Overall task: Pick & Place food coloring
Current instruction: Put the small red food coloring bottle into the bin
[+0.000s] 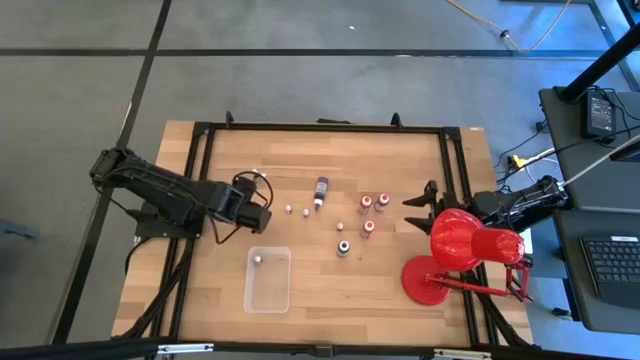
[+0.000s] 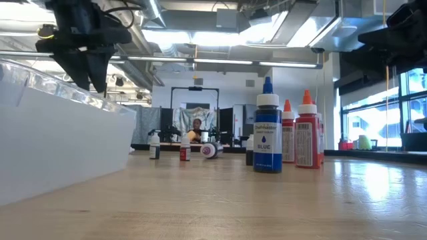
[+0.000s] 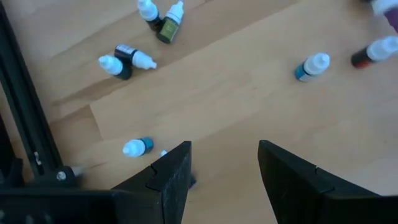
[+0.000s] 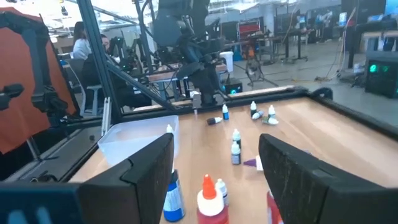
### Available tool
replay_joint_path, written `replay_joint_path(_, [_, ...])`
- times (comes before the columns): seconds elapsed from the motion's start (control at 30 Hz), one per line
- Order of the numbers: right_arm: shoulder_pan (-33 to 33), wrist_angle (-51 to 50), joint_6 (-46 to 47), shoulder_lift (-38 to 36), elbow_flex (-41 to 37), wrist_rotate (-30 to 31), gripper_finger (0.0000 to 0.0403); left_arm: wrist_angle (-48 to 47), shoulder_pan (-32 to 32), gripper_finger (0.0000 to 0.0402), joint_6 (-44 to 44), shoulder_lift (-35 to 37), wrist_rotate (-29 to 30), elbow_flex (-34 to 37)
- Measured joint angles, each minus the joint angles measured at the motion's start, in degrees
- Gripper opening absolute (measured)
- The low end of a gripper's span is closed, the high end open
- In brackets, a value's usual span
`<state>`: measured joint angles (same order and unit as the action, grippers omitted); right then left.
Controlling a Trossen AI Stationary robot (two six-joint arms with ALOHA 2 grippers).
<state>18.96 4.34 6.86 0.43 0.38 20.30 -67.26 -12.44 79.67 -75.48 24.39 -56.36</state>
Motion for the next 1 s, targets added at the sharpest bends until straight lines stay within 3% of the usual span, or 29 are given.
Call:
replay_joint_path(0.33, [-0.02,0.64,-3.07,0.0,0.0,0.24,0.0239,-0.42,0.58,0.0174,18.44,-2.87,-0.51,3.86])
replay_joint_path(0.57, [-0.02,0.72,-4.14,0.0,0.02,0.91,0.0239,0.55,0.56,0.0166,26.82,-5.51,-9.5,8.46])
replay_joint_path(1.0, [-0.02,0.59,-2.57,0.0,0.0,0.78,0.0239,5.58,0.56,0.0139,31.27,-5.99,-10.52,13.3])
